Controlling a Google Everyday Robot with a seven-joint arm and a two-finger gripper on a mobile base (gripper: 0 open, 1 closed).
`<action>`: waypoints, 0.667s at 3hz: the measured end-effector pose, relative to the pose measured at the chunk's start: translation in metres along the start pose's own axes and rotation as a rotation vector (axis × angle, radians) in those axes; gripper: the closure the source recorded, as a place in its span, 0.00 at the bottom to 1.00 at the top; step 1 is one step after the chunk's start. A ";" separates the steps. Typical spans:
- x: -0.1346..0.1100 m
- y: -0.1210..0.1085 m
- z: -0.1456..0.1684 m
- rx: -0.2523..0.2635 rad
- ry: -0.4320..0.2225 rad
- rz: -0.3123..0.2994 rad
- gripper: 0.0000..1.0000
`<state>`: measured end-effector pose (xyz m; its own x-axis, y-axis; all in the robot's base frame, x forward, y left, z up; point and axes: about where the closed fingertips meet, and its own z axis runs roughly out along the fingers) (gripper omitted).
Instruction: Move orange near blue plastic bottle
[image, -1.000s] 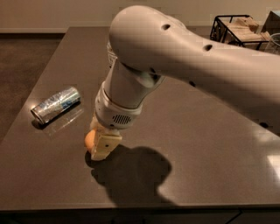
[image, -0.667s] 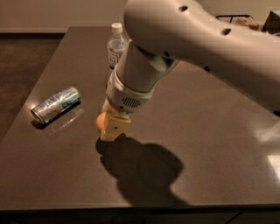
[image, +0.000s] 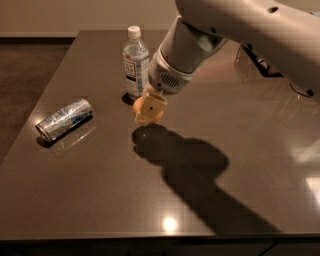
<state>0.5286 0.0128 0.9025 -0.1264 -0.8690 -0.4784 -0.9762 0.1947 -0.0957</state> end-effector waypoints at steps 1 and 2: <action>0.005 -0.038 0.005 0.030 -0.016 0.096 1.00; 0.013 -0.071 0.015 0.075 -0.008 0.192 1.00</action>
Offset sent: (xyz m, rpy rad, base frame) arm 0.1162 -0.0334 -0.0257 0.0336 0.0274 -0.3681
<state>0.5993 -0.0049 0.8898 -0.3075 -0.8090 -0.5010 -0.9182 0.3904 -0.0667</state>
